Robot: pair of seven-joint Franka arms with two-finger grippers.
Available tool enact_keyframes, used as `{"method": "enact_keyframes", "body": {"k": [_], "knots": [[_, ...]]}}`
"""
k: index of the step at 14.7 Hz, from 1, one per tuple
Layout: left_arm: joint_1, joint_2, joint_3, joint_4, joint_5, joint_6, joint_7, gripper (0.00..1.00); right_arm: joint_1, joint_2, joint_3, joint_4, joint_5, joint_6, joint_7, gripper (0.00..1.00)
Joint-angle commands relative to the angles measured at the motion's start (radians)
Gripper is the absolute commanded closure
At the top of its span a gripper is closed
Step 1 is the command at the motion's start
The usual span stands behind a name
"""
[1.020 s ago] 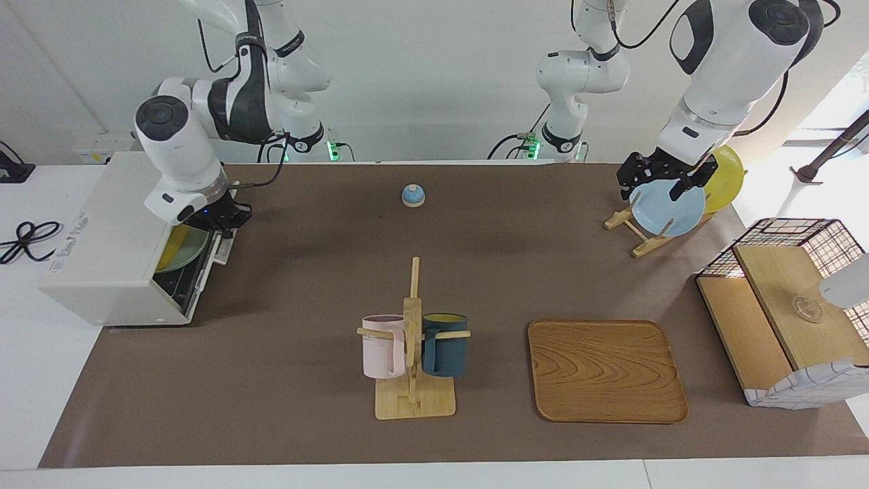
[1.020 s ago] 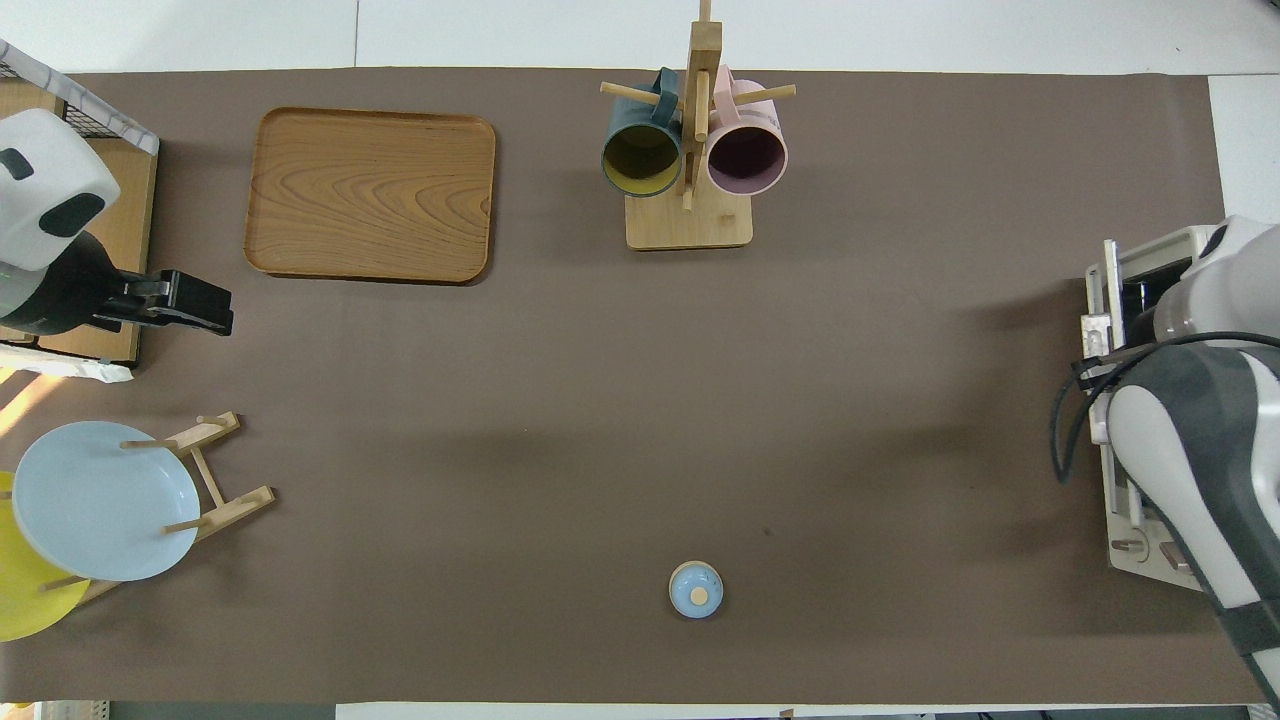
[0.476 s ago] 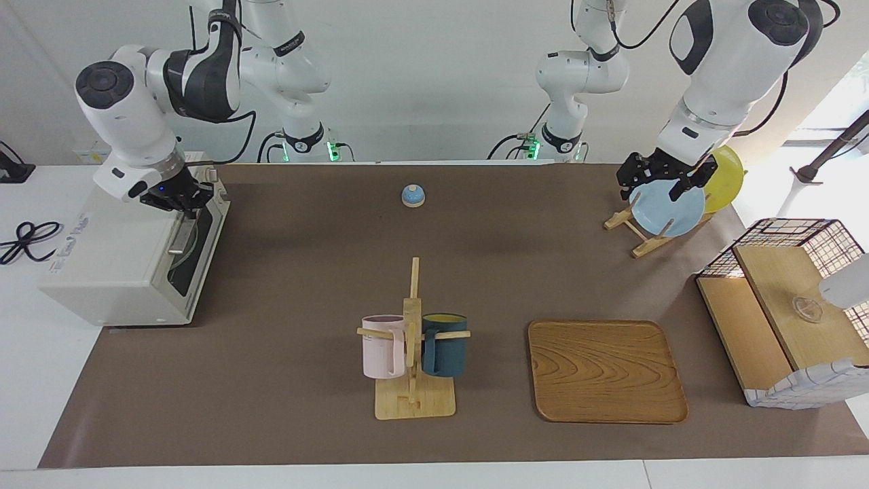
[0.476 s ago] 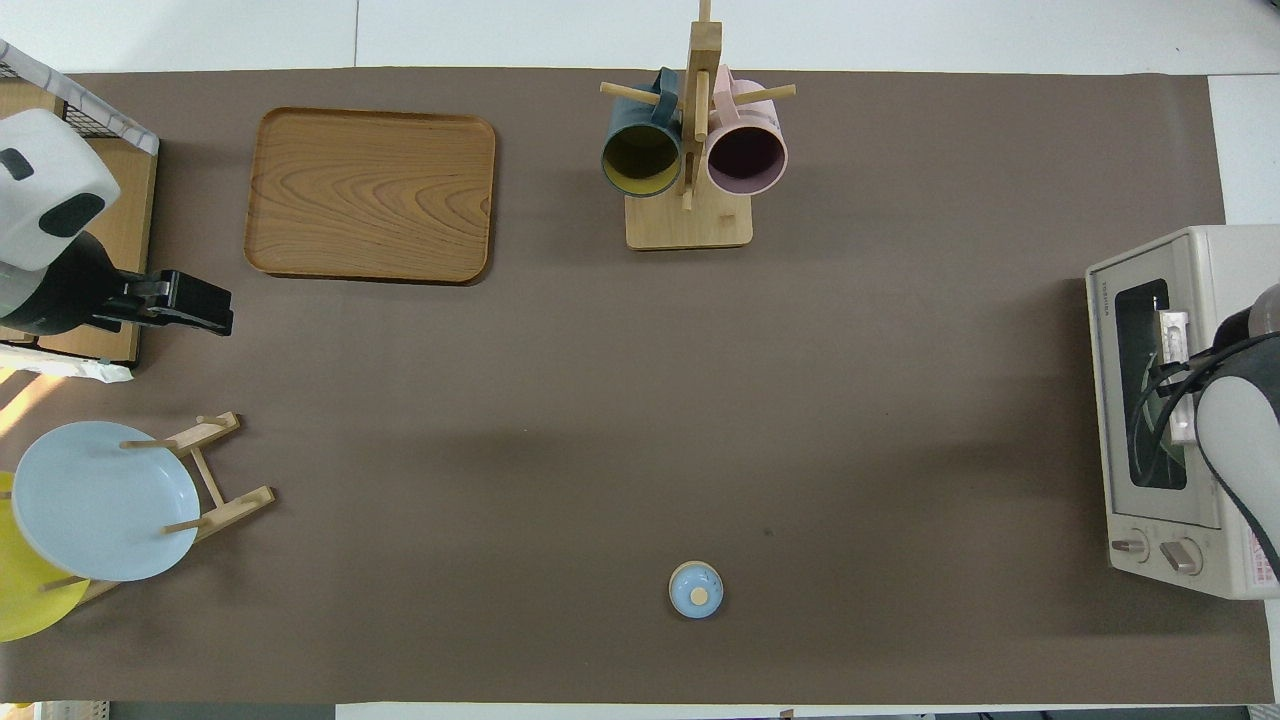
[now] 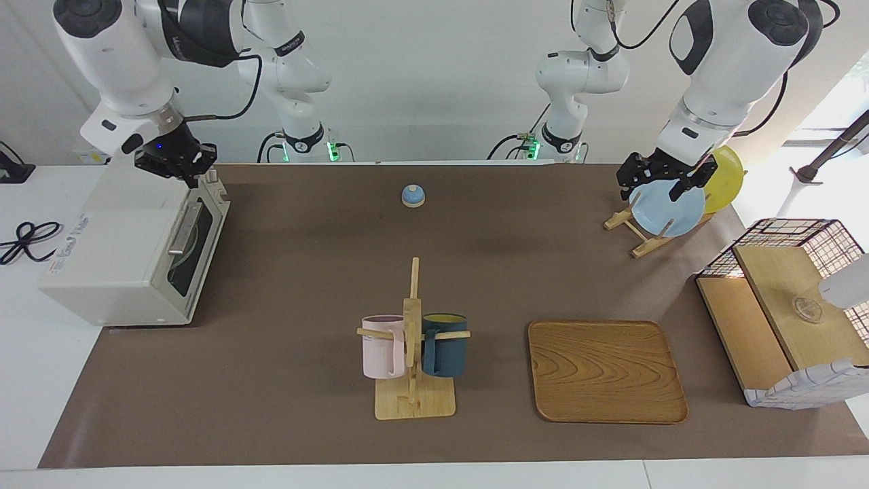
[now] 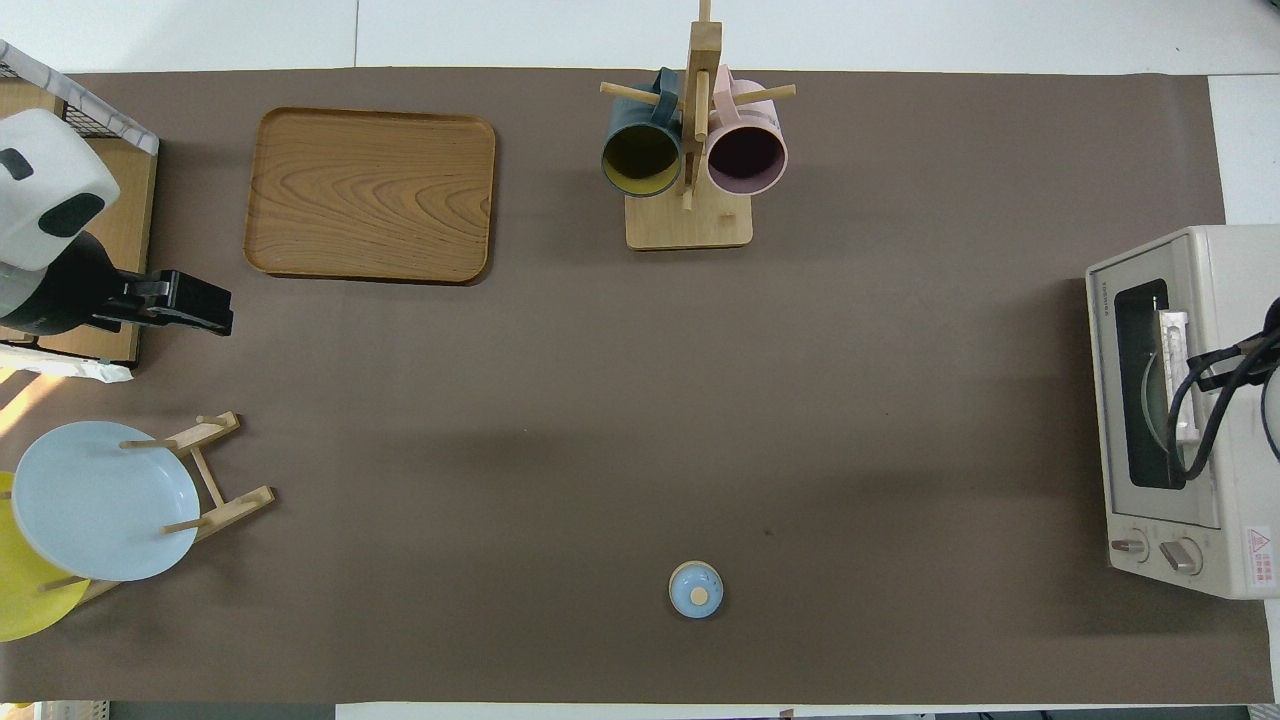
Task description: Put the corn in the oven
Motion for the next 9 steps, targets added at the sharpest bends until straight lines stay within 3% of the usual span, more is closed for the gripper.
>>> {"method": "enact_keyframes", "body": {"k": [1, 9], "knots": [[0.008, -0.003, -0.007, 0.006, 0.023, 0.003, 0.006, 0.0, -0.011, 0.033, 0.003, 0.106, 0.077, -0.081, 0.045, 0.0], [0.008, -0.003, -0.007, 0.006, 0.023, 0.003, 0.006, 0.0, 0.044, 0.062, 0.011, 0.175, 0.137, -0.099, 0.255, 0.0]]}}
